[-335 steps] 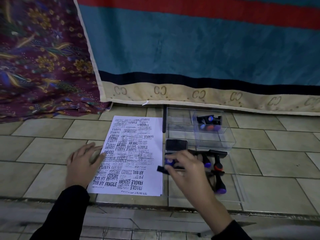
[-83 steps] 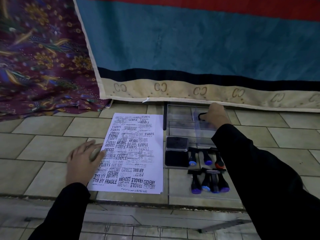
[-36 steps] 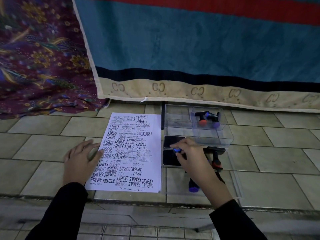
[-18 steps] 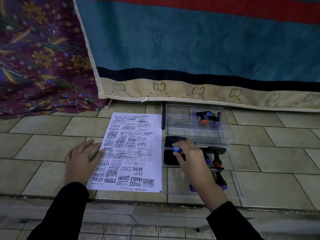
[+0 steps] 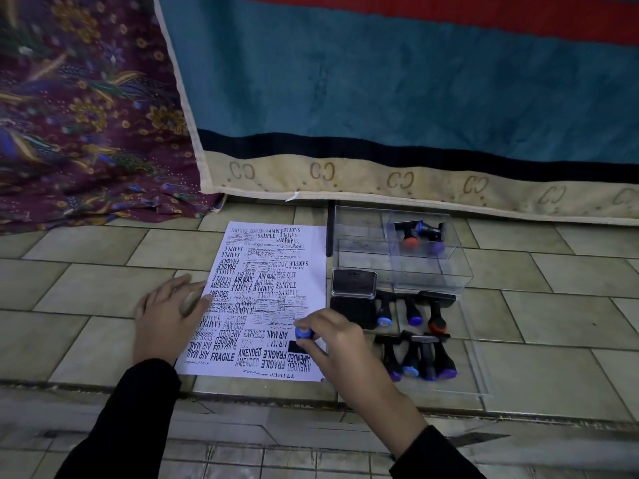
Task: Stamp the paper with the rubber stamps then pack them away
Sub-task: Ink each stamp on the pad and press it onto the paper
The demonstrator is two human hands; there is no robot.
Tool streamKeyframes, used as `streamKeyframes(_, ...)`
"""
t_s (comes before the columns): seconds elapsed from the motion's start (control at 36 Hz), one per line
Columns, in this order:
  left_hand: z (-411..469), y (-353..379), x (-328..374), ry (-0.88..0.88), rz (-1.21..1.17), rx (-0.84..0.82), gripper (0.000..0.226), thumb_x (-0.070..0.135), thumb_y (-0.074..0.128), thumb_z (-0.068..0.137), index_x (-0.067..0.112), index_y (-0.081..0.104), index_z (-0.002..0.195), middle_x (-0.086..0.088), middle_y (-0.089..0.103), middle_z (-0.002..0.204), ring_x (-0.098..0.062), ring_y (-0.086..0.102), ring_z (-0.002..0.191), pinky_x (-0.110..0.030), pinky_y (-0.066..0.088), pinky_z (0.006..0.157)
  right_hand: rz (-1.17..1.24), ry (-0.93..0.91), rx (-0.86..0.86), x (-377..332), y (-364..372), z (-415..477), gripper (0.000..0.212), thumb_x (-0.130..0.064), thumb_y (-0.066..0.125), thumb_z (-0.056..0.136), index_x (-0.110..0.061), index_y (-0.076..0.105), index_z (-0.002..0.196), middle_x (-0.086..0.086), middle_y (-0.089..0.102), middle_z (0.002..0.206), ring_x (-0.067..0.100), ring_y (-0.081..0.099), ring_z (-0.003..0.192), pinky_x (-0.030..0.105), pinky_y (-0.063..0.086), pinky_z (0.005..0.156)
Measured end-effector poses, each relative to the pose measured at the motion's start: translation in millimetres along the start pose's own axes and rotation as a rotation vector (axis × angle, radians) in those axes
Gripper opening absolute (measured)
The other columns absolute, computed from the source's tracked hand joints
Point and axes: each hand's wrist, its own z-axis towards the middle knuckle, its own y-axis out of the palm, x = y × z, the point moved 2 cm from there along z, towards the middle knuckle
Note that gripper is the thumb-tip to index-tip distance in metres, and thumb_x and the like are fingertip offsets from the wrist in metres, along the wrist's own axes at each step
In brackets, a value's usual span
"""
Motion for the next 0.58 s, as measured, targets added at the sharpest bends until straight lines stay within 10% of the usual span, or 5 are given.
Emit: streamKeyframes(0.58, 0.4, -1.9, 2.0, 0.002, 0.028, -0.008, 0.051, 0.063, 0.041, 0.079, 0.035, 0.068, 0.111, 0.006, 0.057, 0.134, -0.018, 0.046, 0.129, -0.042, 0.022, 0.112, -0.071, -0.048, -0.011, 3.3, 16.5, -0.9, 0.018, -0.011, 0.064, 0.086, -0.009, 0.067, 0.104, 0.005, 0.062, 0.099, 0.018, 0.062, 0.093, 0.03, 0.053, 0.082)
